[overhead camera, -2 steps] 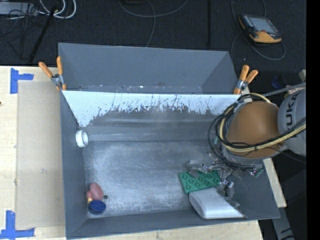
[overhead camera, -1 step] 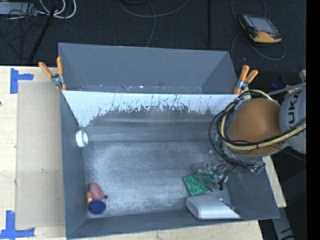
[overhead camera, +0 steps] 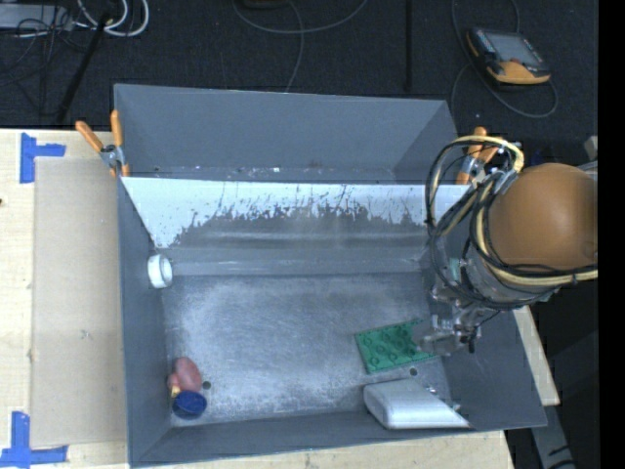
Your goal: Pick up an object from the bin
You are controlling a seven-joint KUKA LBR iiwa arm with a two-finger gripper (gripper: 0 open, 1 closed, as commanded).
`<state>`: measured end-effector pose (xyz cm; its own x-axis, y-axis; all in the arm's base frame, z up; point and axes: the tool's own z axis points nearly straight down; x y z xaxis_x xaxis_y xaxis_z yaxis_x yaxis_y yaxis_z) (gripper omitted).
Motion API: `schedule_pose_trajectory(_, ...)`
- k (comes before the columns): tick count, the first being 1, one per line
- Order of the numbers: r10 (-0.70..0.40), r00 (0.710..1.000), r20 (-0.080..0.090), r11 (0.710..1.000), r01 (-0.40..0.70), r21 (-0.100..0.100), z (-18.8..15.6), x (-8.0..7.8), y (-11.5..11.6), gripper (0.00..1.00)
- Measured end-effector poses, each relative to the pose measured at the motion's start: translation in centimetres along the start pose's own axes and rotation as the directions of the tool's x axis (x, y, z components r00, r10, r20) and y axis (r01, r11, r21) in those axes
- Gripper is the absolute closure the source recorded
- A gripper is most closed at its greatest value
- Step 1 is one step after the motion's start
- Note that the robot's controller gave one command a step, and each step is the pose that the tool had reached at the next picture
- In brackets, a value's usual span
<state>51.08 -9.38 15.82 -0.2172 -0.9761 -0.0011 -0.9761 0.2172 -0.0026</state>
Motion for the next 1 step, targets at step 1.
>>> schedule_pose_trajectory(1, 0.006, 1.0, 0.001, 1.0, -0.006, -0.004, 0.18, 0.03, 0.09, 0.0)
